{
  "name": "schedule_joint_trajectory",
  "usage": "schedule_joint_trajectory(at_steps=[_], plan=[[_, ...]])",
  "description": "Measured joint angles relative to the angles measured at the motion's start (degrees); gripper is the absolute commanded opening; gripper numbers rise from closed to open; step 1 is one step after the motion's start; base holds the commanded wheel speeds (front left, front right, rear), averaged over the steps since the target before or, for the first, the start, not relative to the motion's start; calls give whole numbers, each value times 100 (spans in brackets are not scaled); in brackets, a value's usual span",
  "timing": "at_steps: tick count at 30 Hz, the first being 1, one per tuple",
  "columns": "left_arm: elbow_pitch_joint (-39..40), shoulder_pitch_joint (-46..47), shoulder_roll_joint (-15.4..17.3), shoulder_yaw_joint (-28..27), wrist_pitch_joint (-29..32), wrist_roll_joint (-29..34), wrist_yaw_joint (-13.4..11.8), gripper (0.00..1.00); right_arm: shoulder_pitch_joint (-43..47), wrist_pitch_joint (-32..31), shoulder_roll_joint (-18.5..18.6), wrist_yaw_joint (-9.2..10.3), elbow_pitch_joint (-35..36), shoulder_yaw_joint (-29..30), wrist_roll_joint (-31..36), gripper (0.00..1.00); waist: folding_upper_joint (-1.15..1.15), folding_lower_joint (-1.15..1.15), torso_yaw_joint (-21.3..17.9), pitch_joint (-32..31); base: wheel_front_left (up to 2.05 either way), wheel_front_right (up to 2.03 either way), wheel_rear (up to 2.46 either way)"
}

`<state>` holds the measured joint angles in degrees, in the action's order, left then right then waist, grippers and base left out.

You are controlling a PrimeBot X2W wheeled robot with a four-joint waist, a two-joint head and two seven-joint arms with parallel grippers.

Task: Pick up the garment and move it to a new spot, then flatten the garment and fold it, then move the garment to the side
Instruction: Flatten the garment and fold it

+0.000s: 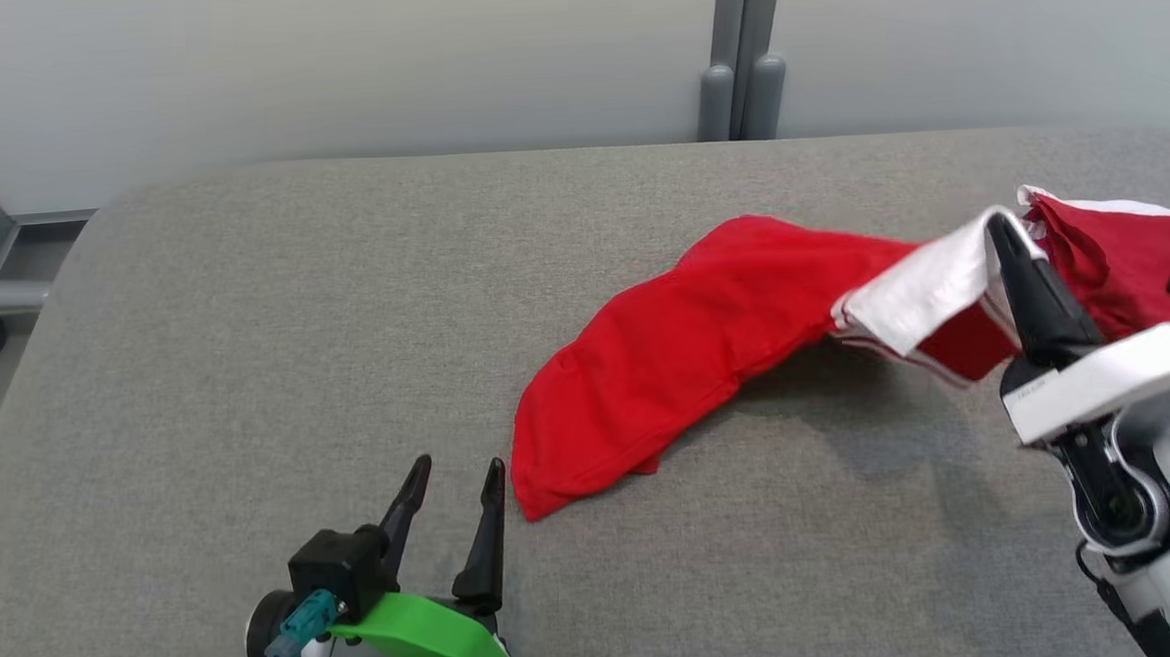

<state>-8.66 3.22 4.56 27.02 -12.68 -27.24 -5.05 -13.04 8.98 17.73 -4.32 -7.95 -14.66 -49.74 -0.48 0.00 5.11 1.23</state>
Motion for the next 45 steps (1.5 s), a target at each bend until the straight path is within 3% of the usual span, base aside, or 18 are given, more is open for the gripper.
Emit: schedule_joint_trajectory(at_steps=[6,11,16,31,38,39,40,45], plan=[[-41,-41,-43,111,186,-265,101,100,682,-108,165,197,-27,107,-25,0,0,0,-184,154,0,0,0],[-308,-46,-98,254,454,-639,274,100,712,-105,222,197,93,224,-38,0,0,0,-330,301,0,0,0],[-783,-15,-134,464,690,-633,398,100,741,-104,356,201,143,293,-32,0,0,0,-417,423,0,0,0],[-1724,655,-174,269,758,-903,404,100,856,-133,380,250,359,265,-33,0,0,0,-492,577,0,0,0],[-1980,891,-186,320,661,-990,522,100,880,-174,380,290,394,246,-33,0,0,0,-538,621,0,0,0],[-2067,931,-186,381,656,-991,558,98,881,-174,380,291,402,245,-33,0,0,0,-552,630,0,0,0],[-2086,946,-186,426,654,-1001,576,87,882,-174,381,291,409,245,-33,0,0,0,-558,633,0,0,0],[-2230,1012,-196,520,598,-1110,664,70,886,-175,382,292,417,245,-33,0,0,0,-578,641,0,0,0]])
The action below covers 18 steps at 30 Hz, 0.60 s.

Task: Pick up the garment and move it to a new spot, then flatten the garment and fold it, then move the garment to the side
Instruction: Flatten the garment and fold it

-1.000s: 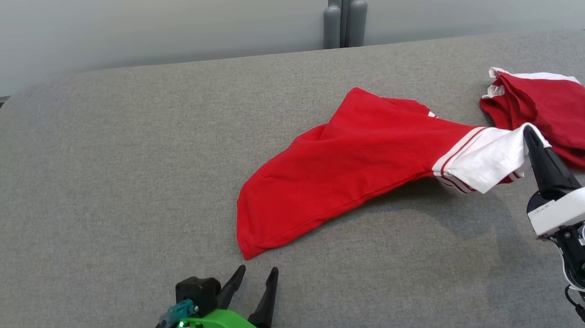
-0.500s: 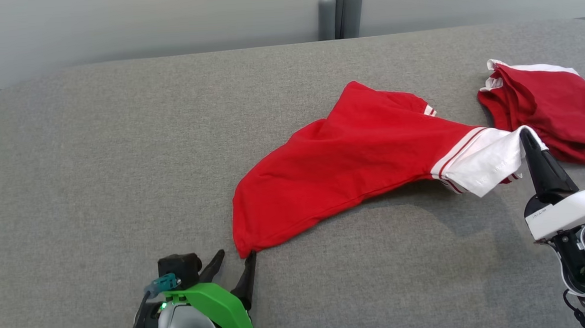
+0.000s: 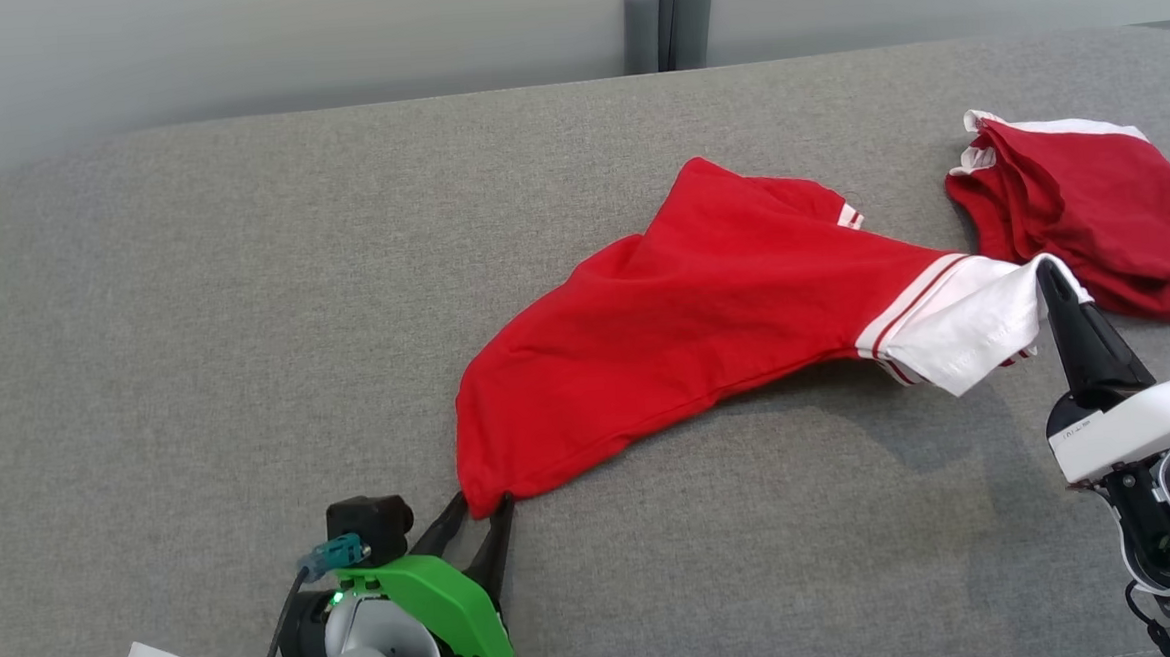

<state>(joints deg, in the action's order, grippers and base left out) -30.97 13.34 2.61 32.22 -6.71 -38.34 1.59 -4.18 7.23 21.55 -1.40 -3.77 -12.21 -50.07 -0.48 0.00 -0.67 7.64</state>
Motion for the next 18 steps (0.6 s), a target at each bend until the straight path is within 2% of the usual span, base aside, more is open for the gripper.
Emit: schedule_joint_trajectory(at_steps=[5,9,14,15,18], plan=[[-97,94,-1,192,-71,-69,73,49,1,-29,0,0,1,-35,0,0,0,0,-12,-12,0,0,0],[-202,137,-3,328,-148,-200,118,50,2,-59,0,-1,-3,-92,1,0,0,0,-26,-33,0,0,0],[-365,209,-5,485,-202,-336,119,19,3,-75,0,-1,-4,-132,4,0,0,0,-69,-73,0,0,0],[-390,210,-11,489,-249,-355,119,2,3,-75,-1,-1,-8,-134,9,0,0,0,-74,-80,0,0,0],[-446,242,-7,505,-302,-389,119,0,3,-76,0,-1,-4,-133,9,0,0,0,-88,-96,0,0,0]])
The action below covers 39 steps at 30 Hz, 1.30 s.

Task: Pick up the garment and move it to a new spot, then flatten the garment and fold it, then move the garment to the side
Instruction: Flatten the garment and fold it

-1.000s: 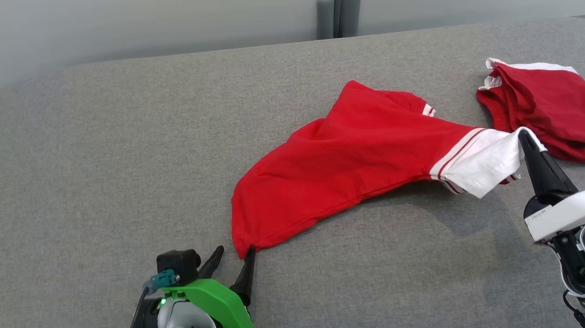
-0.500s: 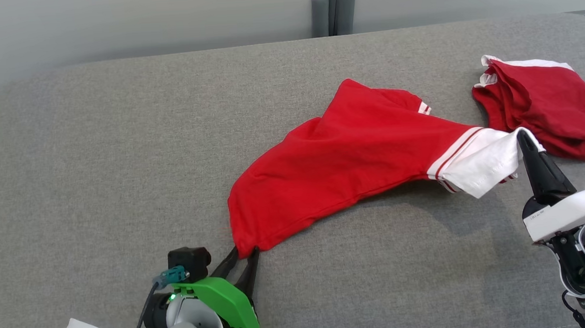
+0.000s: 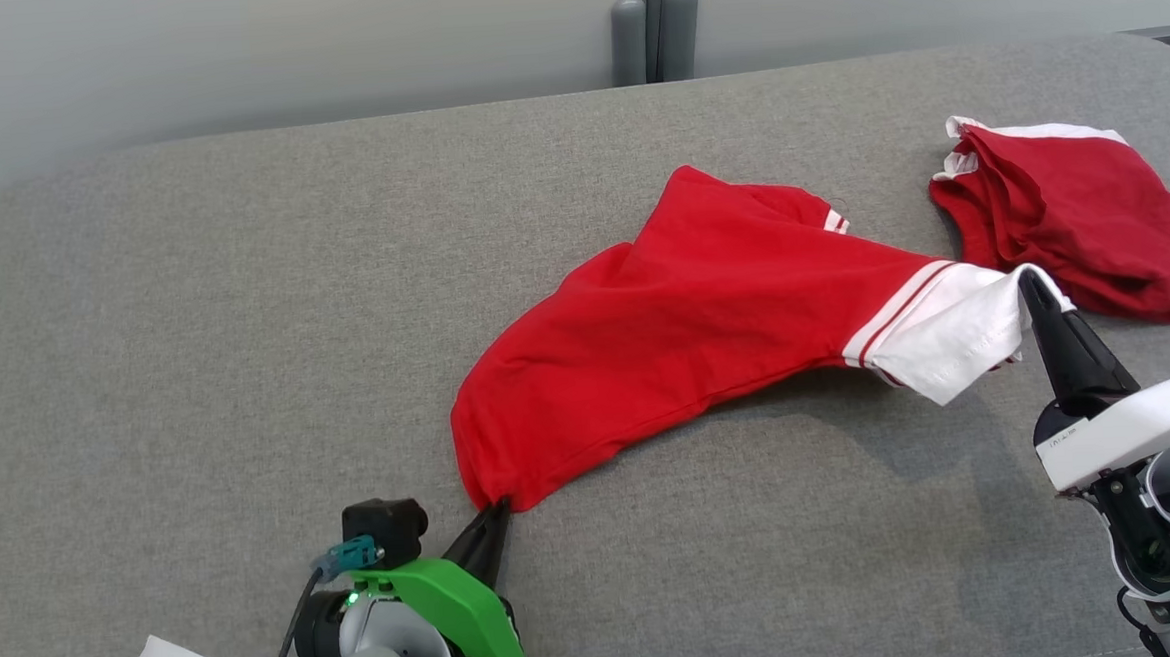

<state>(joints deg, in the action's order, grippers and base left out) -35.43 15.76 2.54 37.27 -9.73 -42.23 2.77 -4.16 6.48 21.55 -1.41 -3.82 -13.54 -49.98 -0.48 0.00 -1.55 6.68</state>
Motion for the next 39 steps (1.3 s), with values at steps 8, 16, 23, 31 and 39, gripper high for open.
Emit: schedule_joint_trajectory(at_steps=[8,16,23,31,39], plan=[[165,231,-9,-137,-354,-345,86,0,-4,60,-15,-20,155,97,-12,0,0,0,11,-28,0,0,0],[988,370,-15,-1037,-479,-1232,261,0,-79,333,34,-162,497,252,7,0,0,0,93,-118,0,0,0],[2330,476,-38,-2226,-493,-1395,338,0,-246,510,192,-285,1158,467,8,0,0,0,160,-317,0,0,0],[4101,717,54,-2670,-497,-1241,386,0,-495,612,389,-337,2448,989,-88,0,0,0,170,-491,0,0,0],[4091,779,415,-2428,49,-1452,250,0,-776,-164,390,-186,2533,467,-575,0,0,0,139,-287,0,0,0]])
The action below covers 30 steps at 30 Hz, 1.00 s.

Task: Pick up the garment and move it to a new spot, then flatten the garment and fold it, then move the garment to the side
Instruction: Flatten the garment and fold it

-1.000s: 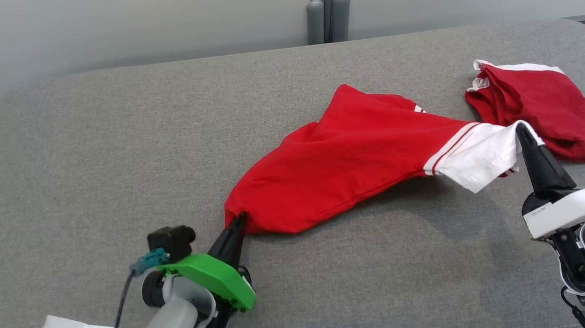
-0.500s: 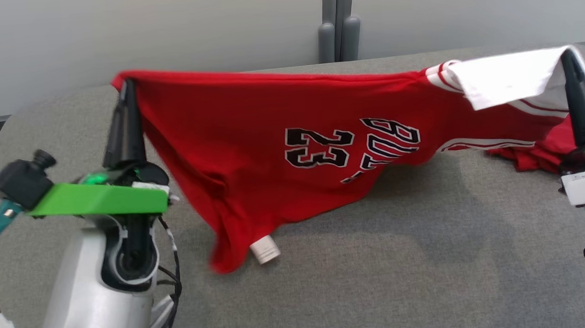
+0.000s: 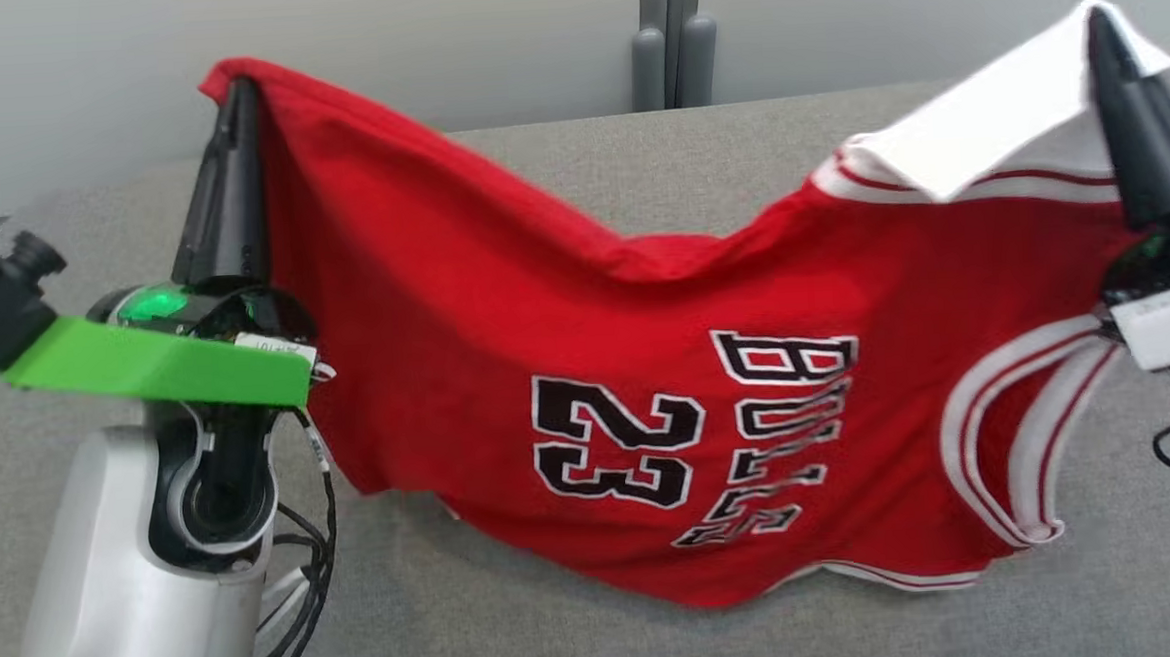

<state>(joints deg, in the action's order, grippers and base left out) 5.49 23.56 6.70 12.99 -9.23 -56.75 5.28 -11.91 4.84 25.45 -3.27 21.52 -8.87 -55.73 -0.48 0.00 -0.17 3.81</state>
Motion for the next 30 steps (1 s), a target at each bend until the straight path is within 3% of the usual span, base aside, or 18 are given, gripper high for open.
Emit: schedule_joint_trajectory(at_steps=[3,7,10,13,17,20,25,28,30], plan=[[-598,163,62,9,490,-157,-302,0,-621,-521,-18,164,-558,-499,12,0,0,0,-19,157,0,0,0],[-1138,1067,547,-393,666,166,-682,0,-2365,-689,-142,430,-1254,-612,700,0,0,0,-78,377,0,0,0],[-889,2330,628,-746,558,175,-678,0,-3779,-241,-719,580,-1045,-211,684,0,0,0,-170,493,0,0,0],[-691,3070,627,-870,490,115,-543,0,-4279,-23,-762,501,-1021,-211,748,0,0,0,-277,535,0,0,0],[-786,2726,665,-692,695,-1,-417,0,-3698,-144,-735,378,-1329,-637,750,0,0,0,-373,528,0,0,0],[-953,1825,680,-501,855,-69,-368,0,-2797,-377,-702,280,-1656,-1060,734,0,0,0,-412,575,0,0,0],[-1661,-47,309,-305,801,-307,-378,0,-1178,-495,-809,267,-2458,-1606,632,0,0,0,-440,740,0,0,0],[-2135,-703,229,-127,644,-271,-349,0,-581,-398,-931,269,-2866,-1718,633,0,0,0,-435,848,0,0,0],[-2453,-923,109,18,477,-213,-163,0,-230,-196,-1022,225,-3125,-1712,587,0,0,0,-380,908,0,0,0]])
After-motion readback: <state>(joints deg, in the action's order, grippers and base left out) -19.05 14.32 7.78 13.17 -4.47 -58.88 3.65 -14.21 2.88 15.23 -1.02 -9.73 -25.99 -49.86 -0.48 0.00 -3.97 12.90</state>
